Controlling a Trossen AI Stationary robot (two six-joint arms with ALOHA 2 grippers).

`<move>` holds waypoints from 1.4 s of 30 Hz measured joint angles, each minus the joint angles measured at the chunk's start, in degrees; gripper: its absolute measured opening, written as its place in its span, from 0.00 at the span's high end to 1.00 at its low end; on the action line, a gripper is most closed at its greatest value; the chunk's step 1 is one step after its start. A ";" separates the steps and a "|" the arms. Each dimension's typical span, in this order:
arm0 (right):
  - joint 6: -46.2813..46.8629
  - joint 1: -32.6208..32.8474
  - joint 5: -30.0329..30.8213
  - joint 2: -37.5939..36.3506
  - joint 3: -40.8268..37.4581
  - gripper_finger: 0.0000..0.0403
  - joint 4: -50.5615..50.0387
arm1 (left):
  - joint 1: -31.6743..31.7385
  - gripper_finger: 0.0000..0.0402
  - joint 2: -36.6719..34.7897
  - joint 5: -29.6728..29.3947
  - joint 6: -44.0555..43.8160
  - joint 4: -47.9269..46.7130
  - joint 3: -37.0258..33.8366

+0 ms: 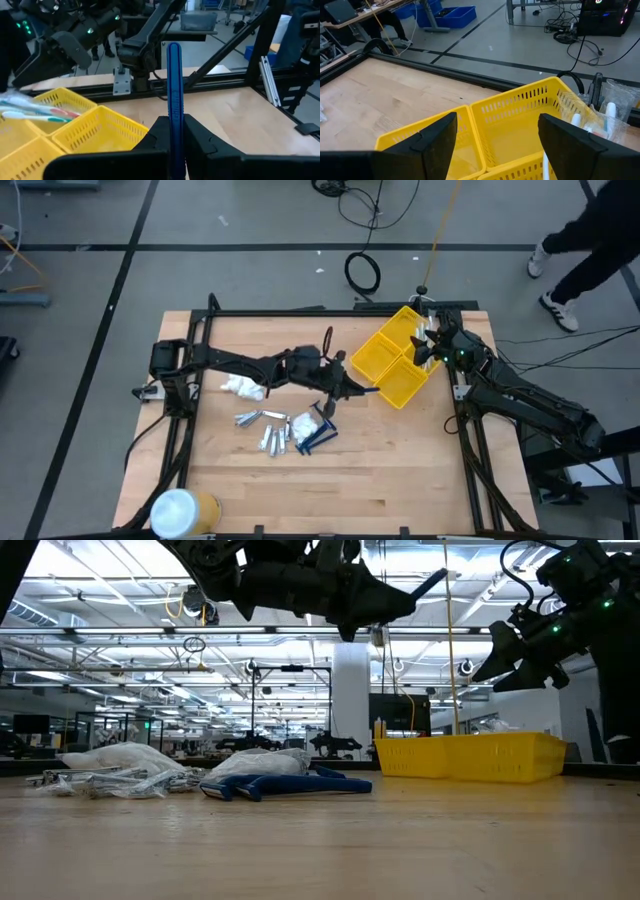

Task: Pick & Place Travel size toiletries
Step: Put the blue razor into the bottom right yellow bin

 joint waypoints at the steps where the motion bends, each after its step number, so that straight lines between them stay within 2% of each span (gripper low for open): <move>1: -0.02 0.00 0.00 0.00 0.00 0.34 0.00 | -0.01 0.98 -0.01 0.02 0.00 0.05 0.00; 42: 0.00 0.00 0.00 0.00 0.00 0.34 0.00 | 0.05 0.98 -0.02 -0.15 1.86 0.45 0.00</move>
